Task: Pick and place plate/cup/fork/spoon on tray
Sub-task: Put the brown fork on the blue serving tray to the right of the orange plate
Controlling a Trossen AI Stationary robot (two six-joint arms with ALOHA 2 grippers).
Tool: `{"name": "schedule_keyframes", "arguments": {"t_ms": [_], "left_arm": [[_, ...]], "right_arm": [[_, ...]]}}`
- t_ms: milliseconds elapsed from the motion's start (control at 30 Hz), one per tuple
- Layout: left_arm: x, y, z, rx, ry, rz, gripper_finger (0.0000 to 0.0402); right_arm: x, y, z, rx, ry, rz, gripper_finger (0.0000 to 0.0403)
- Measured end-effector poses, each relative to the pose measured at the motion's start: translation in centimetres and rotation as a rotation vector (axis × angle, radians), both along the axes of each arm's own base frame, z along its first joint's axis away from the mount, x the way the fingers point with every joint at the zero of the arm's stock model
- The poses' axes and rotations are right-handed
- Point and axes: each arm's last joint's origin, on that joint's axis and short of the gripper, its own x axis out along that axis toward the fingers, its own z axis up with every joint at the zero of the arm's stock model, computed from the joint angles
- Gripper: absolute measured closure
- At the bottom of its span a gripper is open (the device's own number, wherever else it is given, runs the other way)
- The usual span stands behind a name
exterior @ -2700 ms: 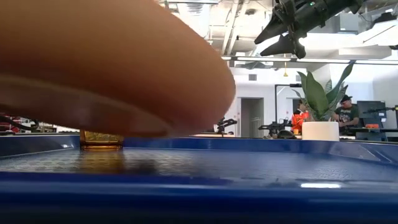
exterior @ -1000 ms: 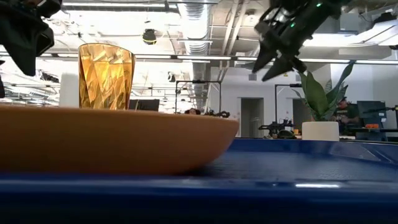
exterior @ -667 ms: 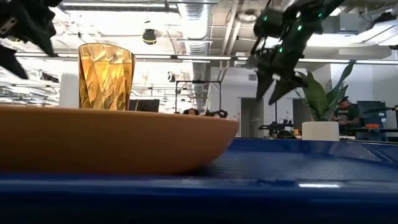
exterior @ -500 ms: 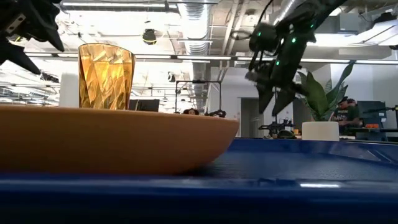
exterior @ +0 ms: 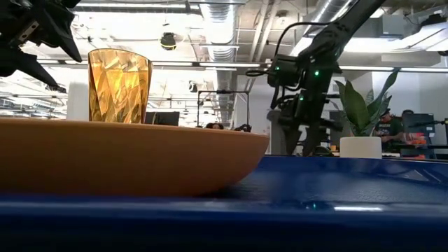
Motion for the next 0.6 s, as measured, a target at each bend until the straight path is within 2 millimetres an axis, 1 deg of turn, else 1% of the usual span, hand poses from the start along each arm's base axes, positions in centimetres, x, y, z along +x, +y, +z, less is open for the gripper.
{"name": "schedule_keyframes", "arguments": {"t_ms": [133, 367, 467, 600], "left_arm": [[0.0, 0.0, 0.0, 0.005, 0.000, 0.000, 0.0161], [0.0, 0.1, 0.0, 0.016, -0.007, 0.007, 0.0161], [0.0, 0.1, 0.0, 0.020, -0.011, 0.011, 0.0161], [0.1, 0.1, 0.0, 0.018, -0.014, 0.017, 0.0161]], "right_arm": [[0.5, -0.1, -0.4, 0.039, -0.052, 0.007, 0.0163], [0.4, 0.0, -0.4, 0.062, -0.051, 0.000, 0.0163], [0.4, -0.1, 0.4, 0.071, -0.088, 0.001, 0.0163], [1.1, -0.6, 2.2, 0.039, -0.118, 0.015, 0.0163]]}}
